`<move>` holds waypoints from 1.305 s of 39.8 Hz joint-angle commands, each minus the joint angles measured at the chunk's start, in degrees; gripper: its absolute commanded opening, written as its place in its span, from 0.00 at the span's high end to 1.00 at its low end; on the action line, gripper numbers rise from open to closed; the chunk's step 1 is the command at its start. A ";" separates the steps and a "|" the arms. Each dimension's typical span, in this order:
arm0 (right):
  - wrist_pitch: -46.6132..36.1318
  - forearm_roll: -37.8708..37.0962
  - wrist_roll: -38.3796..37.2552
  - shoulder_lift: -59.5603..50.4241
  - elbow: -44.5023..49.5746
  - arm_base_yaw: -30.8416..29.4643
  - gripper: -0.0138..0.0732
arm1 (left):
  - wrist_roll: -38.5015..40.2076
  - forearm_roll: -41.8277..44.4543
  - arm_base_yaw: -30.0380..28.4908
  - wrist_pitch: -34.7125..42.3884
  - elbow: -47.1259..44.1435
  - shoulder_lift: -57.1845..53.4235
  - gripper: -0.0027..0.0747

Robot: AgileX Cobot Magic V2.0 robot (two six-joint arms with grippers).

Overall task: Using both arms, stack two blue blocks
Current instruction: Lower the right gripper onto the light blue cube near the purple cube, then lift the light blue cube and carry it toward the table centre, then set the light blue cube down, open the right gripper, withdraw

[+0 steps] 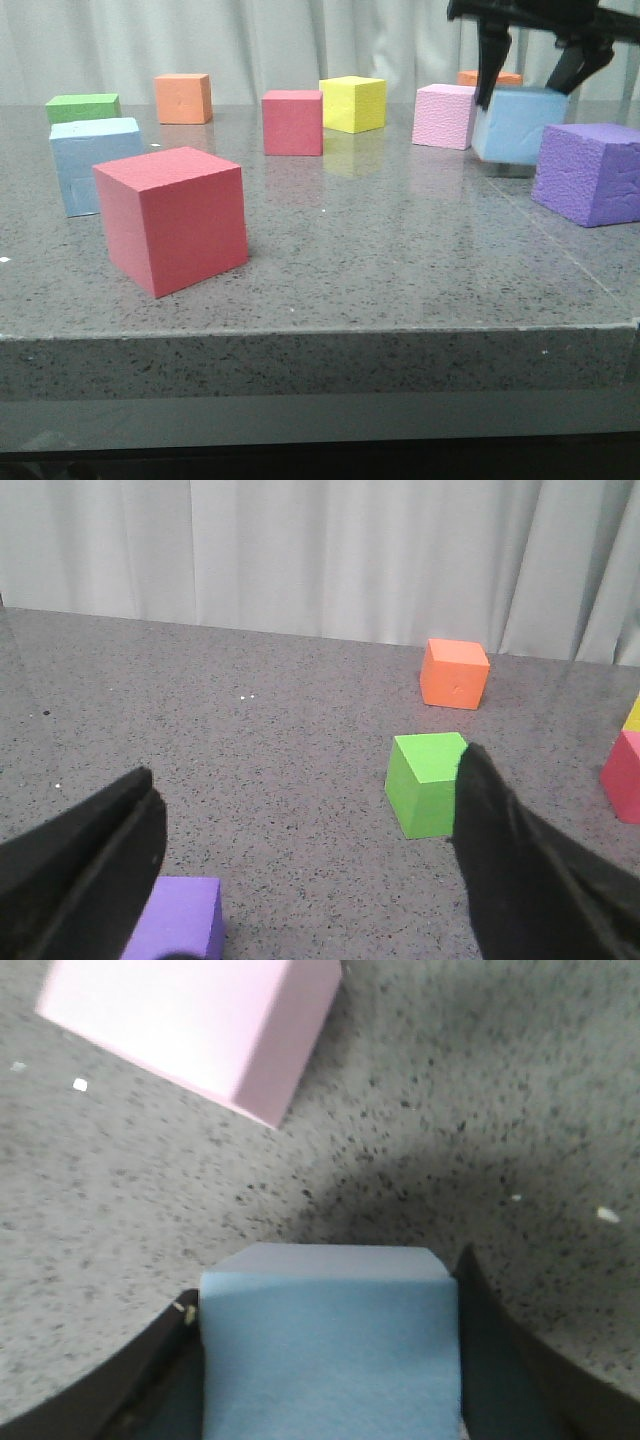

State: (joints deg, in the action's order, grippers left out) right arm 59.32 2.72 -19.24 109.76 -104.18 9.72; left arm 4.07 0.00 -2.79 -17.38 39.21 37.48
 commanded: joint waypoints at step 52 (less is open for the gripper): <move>-3.63 -0.47 0.10 2.27 -5.97 22.82 0.40 | 0.14 -0.57 -0.14 5.06 2.12 0.27 0.24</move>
State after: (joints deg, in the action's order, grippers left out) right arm 57.94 2.64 -19.15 115.15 -108.32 32.55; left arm 4.07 0.00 -2.79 -17.38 39.21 37.48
